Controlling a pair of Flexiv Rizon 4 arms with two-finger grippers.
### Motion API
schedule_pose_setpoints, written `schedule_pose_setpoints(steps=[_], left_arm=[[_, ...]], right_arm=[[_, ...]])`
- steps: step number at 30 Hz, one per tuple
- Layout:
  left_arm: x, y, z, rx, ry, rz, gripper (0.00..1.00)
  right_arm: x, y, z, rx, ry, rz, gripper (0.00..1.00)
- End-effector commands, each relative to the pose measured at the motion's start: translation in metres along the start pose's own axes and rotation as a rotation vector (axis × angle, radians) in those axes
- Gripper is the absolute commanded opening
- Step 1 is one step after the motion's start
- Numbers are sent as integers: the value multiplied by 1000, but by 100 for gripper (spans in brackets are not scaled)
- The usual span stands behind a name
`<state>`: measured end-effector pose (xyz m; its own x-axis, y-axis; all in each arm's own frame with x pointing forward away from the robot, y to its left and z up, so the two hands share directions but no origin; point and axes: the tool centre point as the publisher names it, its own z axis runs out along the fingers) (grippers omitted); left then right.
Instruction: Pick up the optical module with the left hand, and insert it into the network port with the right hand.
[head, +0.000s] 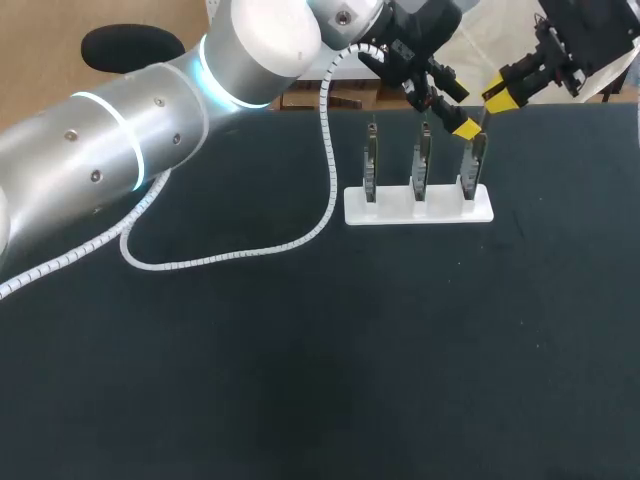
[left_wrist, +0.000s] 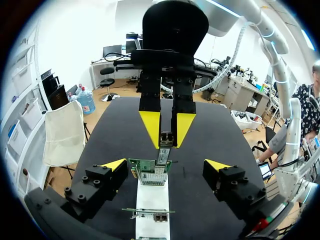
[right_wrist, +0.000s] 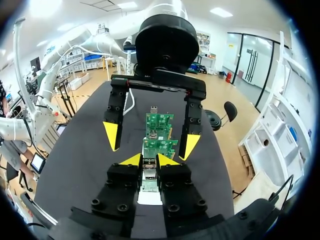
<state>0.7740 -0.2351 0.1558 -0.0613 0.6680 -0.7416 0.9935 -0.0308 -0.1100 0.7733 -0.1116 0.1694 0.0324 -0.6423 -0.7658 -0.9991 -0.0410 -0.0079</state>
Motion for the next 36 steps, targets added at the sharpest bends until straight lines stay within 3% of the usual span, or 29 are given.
schedule_pose_setpoints(steps=[1,36], left_arm=[[0,-1,0,-2,3,-1,100],[0,-1,0,-2,3,-1,100]], right_arm=[[3,0,3,1,5,2,0],[-3,-1,-3,23,-15,-9,0]])
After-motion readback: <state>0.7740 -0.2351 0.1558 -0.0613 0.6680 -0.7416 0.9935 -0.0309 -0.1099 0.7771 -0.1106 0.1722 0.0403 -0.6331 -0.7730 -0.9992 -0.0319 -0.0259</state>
